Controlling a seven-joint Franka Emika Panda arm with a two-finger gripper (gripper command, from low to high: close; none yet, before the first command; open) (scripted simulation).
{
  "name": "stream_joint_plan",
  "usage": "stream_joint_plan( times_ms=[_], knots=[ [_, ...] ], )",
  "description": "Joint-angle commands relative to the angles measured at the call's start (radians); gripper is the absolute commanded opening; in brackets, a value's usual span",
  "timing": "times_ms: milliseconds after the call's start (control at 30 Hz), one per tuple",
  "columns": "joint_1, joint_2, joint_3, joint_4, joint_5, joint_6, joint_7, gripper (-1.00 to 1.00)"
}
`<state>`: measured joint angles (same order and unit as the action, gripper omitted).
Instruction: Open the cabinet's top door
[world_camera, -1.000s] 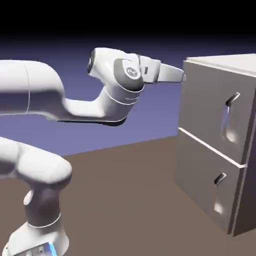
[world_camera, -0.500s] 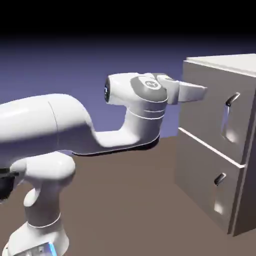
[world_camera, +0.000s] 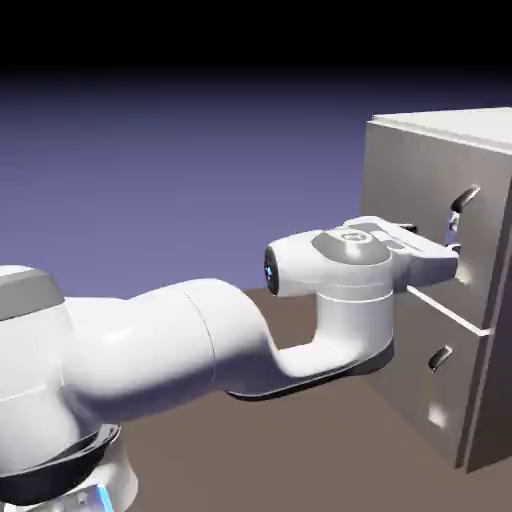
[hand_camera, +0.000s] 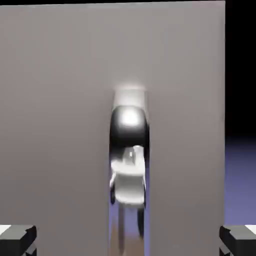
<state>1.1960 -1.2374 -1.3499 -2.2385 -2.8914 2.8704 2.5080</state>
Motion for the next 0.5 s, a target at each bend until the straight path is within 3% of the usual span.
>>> stream_joint_plan(
  times_ms=[0,100,133,467],
  knots=[
    [0.034,0.004,-0.012,0.029,-0.002,-0.003,-0.001,0.00],
    [0.126,0.013,-0.045,0.108,-0.006,-0.012,-0.005,0.00],
    [0.126,0.013,-0.045,0.108,-0.006,-0.012,-0.005,-1.00],
    [-0.165,0.186,0.129,-0.200,0.023,-0.272,0.217,-1.00]
  ],
)
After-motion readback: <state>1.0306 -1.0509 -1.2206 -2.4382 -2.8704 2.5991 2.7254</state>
